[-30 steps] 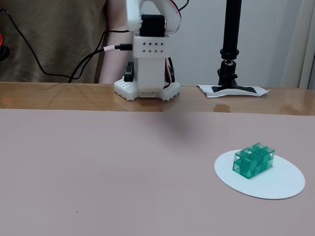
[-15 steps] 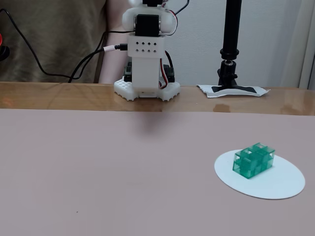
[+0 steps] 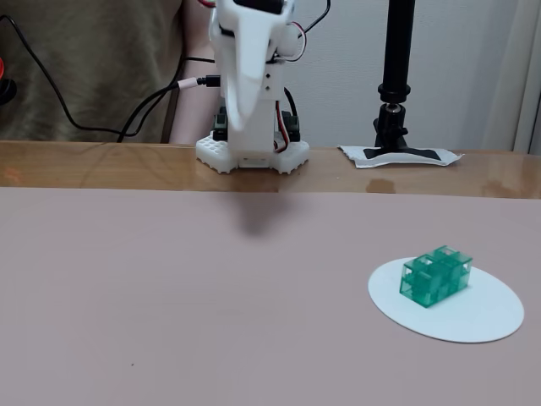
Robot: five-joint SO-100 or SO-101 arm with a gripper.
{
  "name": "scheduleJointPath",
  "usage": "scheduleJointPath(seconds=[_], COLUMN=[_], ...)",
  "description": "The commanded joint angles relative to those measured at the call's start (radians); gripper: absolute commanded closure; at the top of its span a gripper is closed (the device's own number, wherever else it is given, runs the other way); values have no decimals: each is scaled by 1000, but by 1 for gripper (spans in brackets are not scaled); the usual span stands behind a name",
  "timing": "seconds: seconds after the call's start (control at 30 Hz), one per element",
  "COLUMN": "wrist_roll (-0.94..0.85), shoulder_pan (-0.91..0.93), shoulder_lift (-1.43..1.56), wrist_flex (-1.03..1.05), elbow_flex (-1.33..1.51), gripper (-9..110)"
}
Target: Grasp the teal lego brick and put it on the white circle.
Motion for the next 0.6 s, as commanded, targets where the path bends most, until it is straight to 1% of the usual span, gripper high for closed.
scheduleJointPath(seconds=[0.0,0.33,0.57], wrist_roll=[-18,-17,-29], shoulder_pan=[11,12,9], shoulder_lift=[40,40,40], wrist_flex=[3,-18,-20], elbow_flex=[54,152,153], gripper=[97,97,97])
